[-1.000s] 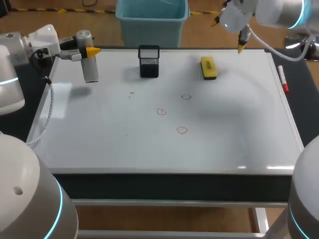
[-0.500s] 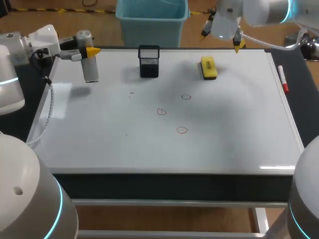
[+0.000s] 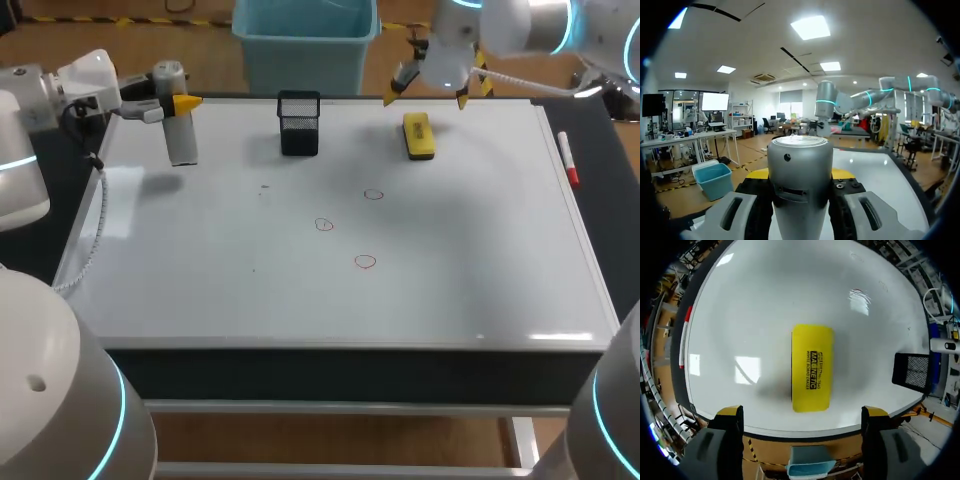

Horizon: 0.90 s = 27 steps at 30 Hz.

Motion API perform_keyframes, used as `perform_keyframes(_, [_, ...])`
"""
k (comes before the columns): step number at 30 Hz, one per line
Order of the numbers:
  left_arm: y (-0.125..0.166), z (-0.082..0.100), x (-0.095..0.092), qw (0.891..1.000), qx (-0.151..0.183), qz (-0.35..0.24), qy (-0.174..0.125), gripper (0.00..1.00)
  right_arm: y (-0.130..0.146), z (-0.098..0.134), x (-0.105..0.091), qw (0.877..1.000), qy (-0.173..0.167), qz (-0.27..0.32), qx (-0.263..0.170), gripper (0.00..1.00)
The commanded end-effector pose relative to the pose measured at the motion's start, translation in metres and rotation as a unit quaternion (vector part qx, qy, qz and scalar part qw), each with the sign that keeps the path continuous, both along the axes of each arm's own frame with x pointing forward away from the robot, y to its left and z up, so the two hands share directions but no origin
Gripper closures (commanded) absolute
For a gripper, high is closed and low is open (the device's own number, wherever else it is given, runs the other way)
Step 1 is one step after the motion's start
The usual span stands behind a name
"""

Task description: Pick up the inspection probe, press it on each red-marked spot on the whiteboard one by one, put down the probe, pick up the eraser, and wipe off all the red marks.

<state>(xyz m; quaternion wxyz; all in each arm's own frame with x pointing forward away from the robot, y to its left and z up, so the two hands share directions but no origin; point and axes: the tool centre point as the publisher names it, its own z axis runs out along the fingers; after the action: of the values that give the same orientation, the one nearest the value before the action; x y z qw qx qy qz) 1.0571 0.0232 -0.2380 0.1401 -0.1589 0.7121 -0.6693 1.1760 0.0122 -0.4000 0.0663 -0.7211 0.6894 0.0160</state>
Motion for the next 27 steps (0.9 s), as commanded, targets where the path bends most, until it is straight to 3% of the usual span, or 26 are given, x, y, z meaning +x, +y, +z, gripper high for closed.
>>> perform_keyframes(1, [-0.001, 0.000, 0.000, 1.000, 0.000, 0.002, -0.001, 1.00, -0.003, -0.003, -0.014, 1.000, -0.006, 0.011, 0.015, 0.00])
perform_keyframes(13, [-0.001, 0.000, 0.000, 1.000, 0.000, 0.002, -0.001, 1.00, 0.013, -0.006, -0.046, 1.000, -0.010, 0.020, -0.020, 0.00])
perform_keyframes(27, [-0.001, 0.000, 0.000, 1.000, 0.000, 0.002, -0.001, 1.00, 0.013, -0.019, -0.048, 0.999, 0.000, 0.029, -0.026, 0.00])
